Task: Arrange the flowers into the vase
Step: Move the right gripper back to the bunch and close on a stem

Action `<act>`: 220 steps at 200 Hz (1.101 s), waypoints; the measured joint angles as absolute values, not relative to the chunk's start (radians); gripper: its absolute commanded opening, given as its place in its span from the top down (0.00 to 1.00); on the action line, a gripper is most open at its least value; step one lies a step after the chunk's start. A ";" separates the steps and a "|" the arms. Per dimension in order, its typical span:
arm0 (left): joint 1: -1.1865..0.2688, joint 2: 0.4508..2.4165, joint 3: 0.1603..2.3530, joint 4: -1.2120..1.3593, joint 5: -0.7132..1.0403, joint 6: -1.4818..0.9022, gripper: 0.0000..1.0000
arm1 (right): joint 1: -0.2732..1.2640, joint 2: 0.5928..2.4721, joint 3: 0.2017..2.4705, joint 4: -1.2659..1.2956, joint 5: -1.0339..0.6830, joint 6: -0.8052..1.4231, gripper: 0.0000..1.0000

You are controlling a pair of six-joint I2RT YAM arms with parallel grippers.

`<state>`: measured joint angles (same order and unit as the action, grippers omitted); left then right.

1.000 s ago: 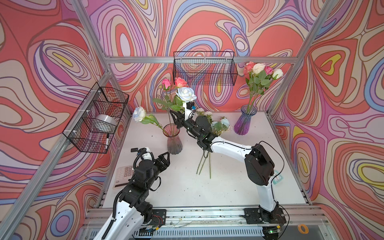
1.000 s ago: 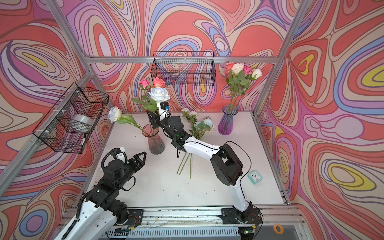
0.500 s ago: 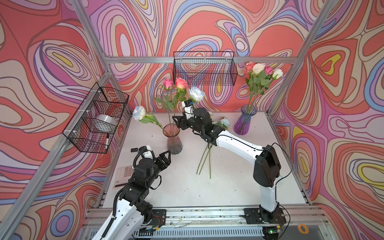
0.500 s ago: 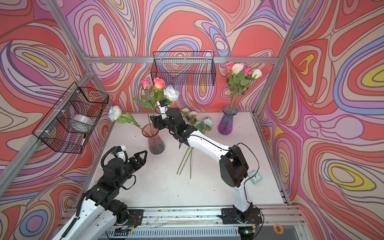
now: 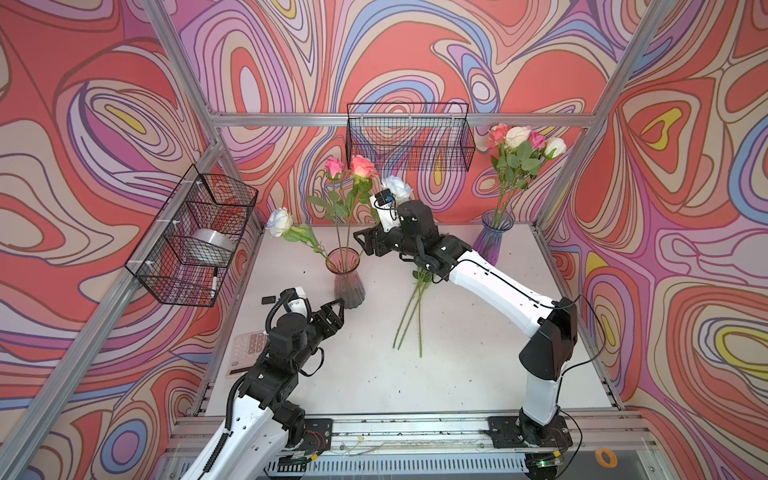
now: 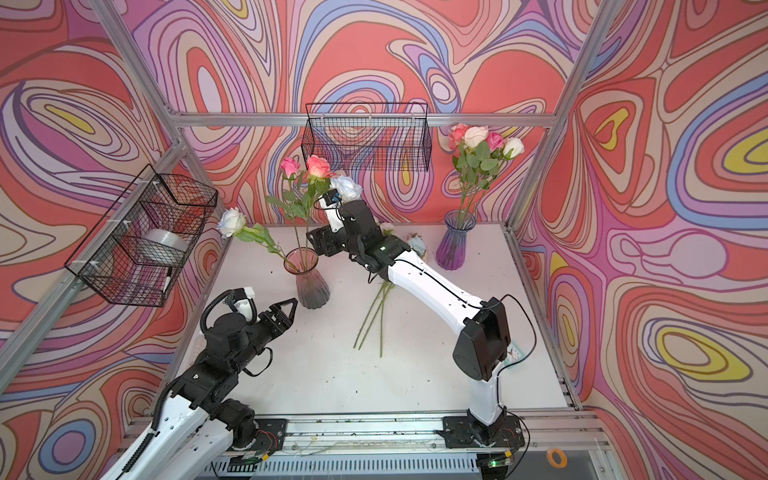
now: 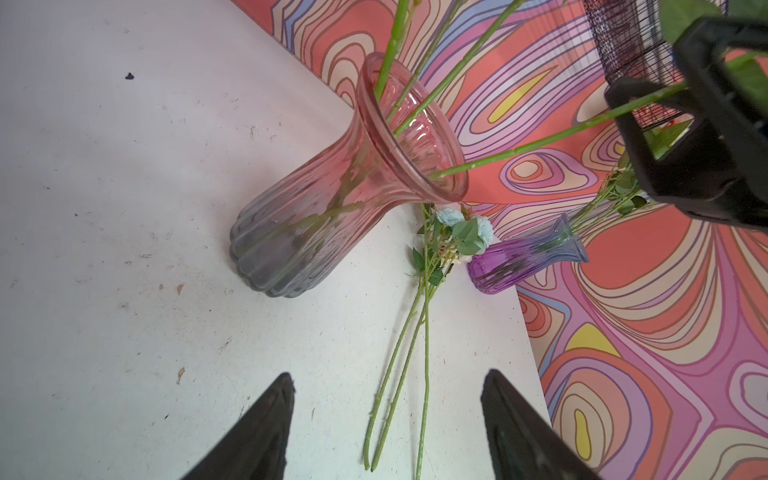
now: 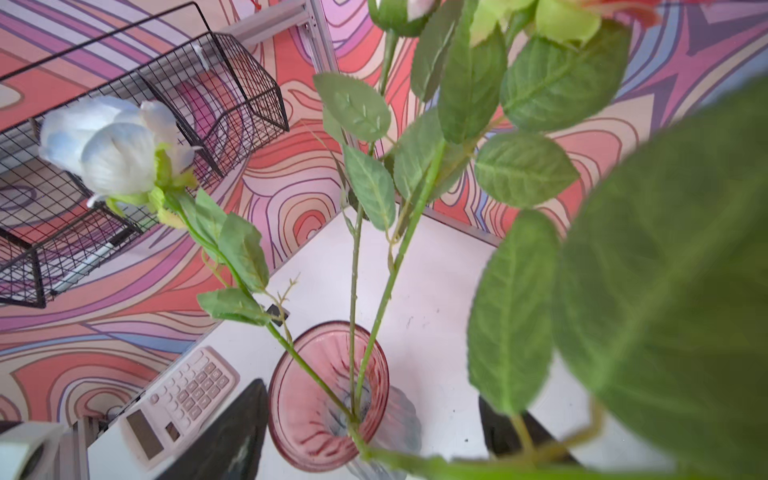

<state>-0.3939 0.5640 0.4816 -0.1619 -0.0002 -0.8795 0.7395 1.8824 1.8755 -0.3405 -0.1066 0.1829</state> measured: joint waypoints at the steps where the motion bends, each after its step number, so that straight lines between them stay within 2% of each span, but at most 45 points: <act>1: -0.394 0.564 0.484 -0.164 0.000 -0.878 0.28 | 0.739 1.879 1.872 -0.346 -0.109 0.183 0.18; 69: -0.394 0.583 0.571 -0.162 0.001 -0.836 0.28 | 0.730 1.675 1.668 -0.426 -0.142 0.148 0.17; 103: -0.394 0.612 0.576 -0.159 0.005 -0.821 0.27 | 0.730 1.579 1.562 -0.416 -0.159 0.141 0.23; 117: -0.394 0.626 0.576 -0.155 0.020 -0.819 0.28 | 0.730 1.521 1.453 -0.381 -0.149 0.155 0.31; 131: -0.394 0.643 0.574 -0.138 0.046 -0.820 0.28 | 0.730 1.468 1.330 -0.358 -0.118 0.165 0.48; 158: -0.394 0.672 0.494 -0.037 0.110 -0.845 0.31 | 0.724 1.431 1.143 -0.305 -0.018 0.182 0.62; 170: -0.394 0.698 0.432 0.005 0.144 -0.860 0.32 | 0.709 1.443 1.100 -0.306 -0.001 0.199 0.79; 178: -0.394 0.723 0.396 0.018 0.165 -0.869 0.33 | 0.691 1.467 1.099 -0.314 -0.002 0.209 0.87; 220: -0.396 0.785 0.358 -0.019 0.233 -0.860 0.34 | 0.554 1.702 1.199 -0.339 -0.068 0.310 0.86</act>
